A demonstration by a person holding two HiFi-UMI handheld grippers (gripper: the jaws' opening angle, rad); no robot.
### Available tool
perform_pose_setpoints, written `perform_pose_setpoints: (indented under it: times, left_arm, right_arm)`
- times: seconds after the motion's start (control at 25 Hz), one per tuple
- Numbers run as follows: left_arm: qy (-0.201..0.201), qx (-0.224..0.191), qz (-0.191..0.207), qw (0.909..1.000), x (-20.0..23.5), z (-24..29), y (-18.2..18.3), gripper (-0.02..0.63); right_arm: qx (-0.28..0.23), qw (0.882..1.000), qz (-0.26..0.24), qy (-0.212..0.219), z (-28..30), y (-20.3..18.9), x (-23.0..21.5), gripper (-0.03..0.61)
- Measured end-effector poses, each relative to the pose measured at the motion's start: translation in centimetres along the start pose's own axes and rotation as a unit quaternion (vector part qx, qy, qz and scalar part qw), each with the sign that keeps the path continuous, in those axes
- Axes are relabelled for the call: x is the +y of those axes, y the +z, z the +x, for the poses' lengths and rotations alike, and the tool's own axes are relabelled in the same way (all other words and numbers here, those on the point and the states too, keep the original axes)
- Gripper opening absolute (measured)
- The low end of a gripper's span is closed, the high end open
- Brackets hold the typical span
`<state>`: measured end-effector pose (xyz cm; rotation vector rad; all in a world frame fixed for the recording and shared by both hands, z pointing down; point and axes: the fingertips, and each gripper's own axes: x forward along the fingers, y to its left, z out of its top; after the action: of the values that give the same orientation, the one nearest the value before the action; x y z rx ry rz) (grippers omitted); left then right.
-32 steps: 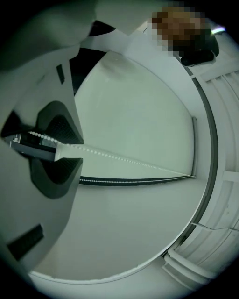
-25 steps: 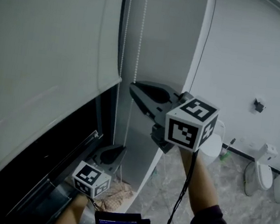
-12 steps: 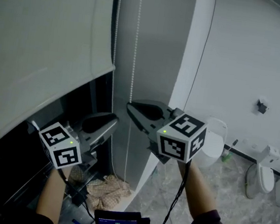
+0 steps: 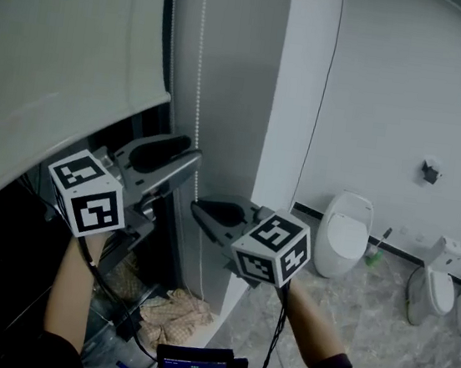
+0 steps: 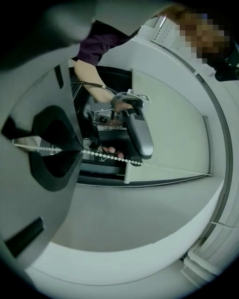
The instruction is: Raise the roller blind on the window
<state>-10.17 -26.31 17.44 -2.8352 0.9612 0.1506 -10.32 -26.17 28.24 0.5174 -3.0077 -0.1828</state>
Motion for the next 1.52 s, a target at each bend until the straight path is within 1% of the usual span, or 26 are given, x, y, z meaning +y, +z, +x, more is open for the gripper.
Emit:
perform_pose_setpoints:
  times: [0.12,0.24,0.32,0.4,0.44,0.52,0.6,0.68,0.76,0.84,0.88,1.04,1.2,1.32,1.4,1.52]
  left_arm:
    - [0.003,-0.011,-0.012,0.9999,-0.1,-0.1,0.3,0.098]
    - [0.014,-0.019,-0.006,0.9997,-0.4,-0.2,0.7,0.098]
    - [0.025,-0.023,-0.001,0.9994,-0.4,-0.3,1.1,0.097]
    - [0.032,-0.017,0.004,0.9993,-0.2,-0.2,1.4,0.092]
    - [0.032,-0.009,0.007,0.9994,-0.1,0.0,1.4,0.047]
    - [0.030,0.001,0.002,0.9996,0.2,0.2,0.9,0.013]
    - [0.033,-0.019,-0.019,0.9991,0.5,-0.2,0.5,0.011]
    - [0.042,-0.038,-0.030,0.9979,0.8,-0.9,0.2,0.011]
    - [0.046,-0.036,-0.022,0.9980,1.0,-1.0,-0.2,0.011]
    - [0.047,-0.026,-0.016,0.9984,1.2,-0.8,-0.9,0.011]
    - [0.047,-0.022,-0.017,0.9985,1.4,-0.7,-1.3,0.011]
    - [0.043,-0.012,-0.031,0.9985,1.9,-0.7,-2.9,0.010]
    - [0.044,0.000,-0.022,0.9988,0.6,-1.0,-5.0,0.010]
    - [0.039,0.013,-0.023,0.9989,-0.2,-1.1,-7.0,0.009]
    - [0.034,0.024,-0.029,0.9987,-0.2,-1.1,-7.9,0.009]
    - [0.024,0.040,-0.038,0.9982,-0.7,-0.9,-9.7,0.009]
  right_arm:
    - [0.012,1.000,0.003,0.007,0.1,-2.6,1.3,0.011]
    - [0.038,0.999,0.008,0.014,0.3,-6.7,2.5,0.009]
    - [0.056,0.998,0.020,0.020,0.4,-9.7,3.2,0.011]
    - [0.069,0.996,0.041,0.026,0.4,-12.0,3.8,0.011]
    - [0.071,0.996,0.053,0.028,0.4,-12.6,3.9,0.011]
    - [0.072,0.995,0.062,0.024,0.3,-13.2,3.9,0.011]
    - [0.076,0.996,0.045,0.019,0.1,-13.8,3.9,0.011]
    - [0.074,0.996,0.041,0.033,-0.1,-14.0,4.1,0.012]
    - [0.037,0.996,0.072,0.041,-0.6,-12.5,3.1,0.020]
    - [-0.010,0.994,0.102,0.033,-1.3,-9.5,1.2,0.026]
    - [-0.028,0.993,0.107,0.029,-1.5,-7.7,0.3,0.026]
    - [-0.077,0.992,0.092,0.027,-2.1,-0.3,-2.3,0.026]
    - [-0.123,0.990,0.065,0.038,-2.7,6.9,-2.2,0.026]
    - [-0.140,0.988,0.042,0.040,-2.5,10.9,-2.2,0.026]
    - [-0.146,0.988,0.039,0.042,-1.8,13.2,-2.7,0.026]
    - [-0.151,0.987,0.036,0.046,-1.3,15.4,-3.2,0.026]
